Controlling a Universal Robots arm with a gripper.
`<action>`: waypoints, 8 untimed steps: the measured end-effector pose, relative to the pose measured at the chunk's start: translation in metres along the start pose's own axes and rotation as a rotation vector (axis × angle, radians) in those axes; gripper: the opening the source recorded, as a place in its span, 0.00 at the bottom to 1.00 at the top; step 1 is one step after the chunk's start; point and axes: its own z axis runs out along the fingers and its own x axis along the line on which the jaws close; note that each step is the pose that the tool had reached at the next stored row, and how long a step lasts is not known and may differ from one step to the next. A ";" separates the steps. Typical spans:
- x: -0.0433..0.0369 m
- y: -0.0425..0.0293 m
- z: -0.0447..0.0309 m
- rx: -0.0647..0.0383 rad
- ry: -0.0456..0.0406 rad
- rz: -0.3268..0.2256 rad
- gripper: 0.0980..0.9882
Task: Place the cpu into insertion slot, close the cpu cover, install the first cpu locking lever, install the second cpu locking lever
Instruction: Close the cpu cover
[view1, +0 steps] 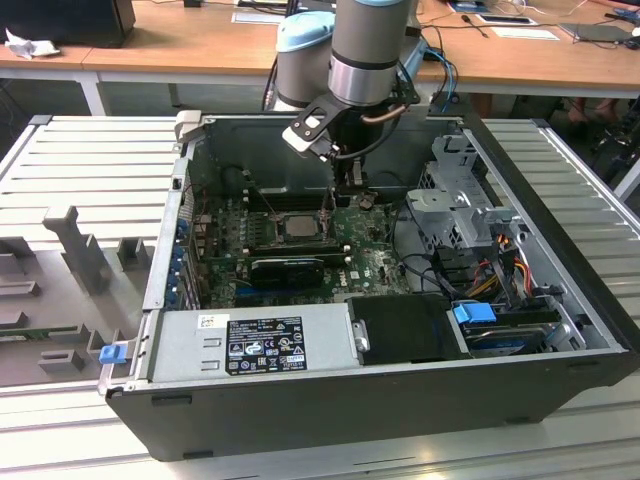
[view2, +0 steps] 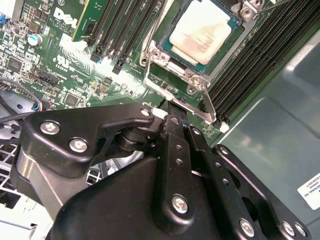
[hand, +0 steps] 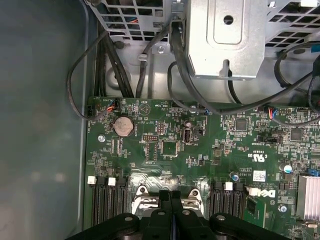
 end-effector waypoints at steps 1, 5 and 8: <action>0.0001 -0.0011 0.0000 0.000 0.0000 0.000 0.01; 0.0002 -0.0049 0.0000 0.000 0.0000 0.000 0.01; 0.0003 -0.0081 0.0001 0.000 0.0001 0.000 0.01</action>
